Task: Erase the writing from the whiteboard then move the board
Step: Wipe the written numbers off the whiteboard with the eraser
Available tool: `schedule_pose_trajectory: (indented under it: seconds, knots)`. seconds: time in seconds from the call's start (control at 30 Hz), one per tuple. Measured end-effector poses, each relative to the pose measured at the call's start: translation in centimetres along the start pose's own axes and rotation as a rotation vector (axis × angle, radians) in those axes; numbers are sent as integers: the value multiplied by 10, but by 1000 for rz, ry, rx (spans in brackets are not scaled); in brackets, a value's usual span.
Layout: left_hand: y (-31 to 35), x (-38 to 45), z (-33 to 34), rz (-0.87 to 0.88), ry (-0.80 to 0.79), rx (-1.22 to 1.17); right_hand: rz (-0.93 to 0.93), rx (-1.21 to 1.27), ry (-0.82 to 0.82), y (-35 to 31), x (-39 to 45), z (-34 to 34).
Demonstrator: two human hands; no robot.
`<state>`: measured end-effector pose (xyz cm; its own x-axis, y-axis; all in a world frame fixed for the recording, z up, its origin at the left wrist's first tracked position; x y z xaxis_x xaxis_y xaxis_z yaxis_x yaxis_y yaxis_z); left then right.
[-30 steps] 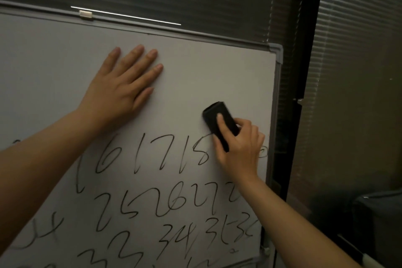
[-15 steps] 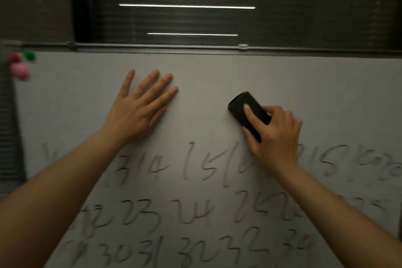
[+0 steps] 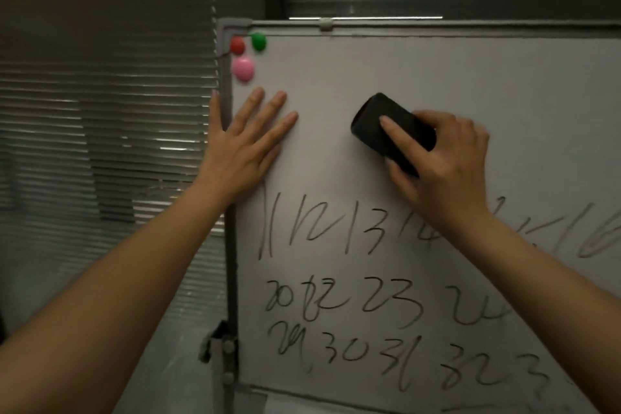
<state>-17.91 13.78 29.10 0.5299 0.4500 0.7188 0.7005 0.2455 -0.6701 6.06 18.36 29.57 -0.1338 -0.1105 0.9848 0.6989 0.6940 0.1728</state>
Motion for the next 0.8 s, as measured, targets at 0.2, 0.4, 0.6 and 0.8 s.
schedule_pose_trajectory:
  seconds: [0.2,0.4,0.6,0.8]
  knots:
    - [-12,-23,16,2,13,-70,-165,9,-90,-77,-6,39]
    - [-11,-23,21,-9,76,-133,-232,-4,-149,-114,-44,63]
    - [-7,-22,16,-34,146,-142,-483,37,-343,-158,-118,71]
    - [-6,-24,16,-41,184,-181,-518,33,-371,-147,-99,70]
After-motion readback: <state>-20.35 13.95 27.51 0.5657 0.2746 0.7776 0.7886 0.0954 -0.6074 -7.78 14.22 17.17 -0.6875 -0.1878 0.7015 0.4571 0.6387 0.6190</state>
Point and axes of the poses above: each hand's wrist, its own x-axis towards the middle knuckle, its own z-axis out of the palm, y = z × x, the point moved 8 cm from there along x, towards the middle knuckle, and after that the axes turned 12 degrees about z, right-handed, at the moved point
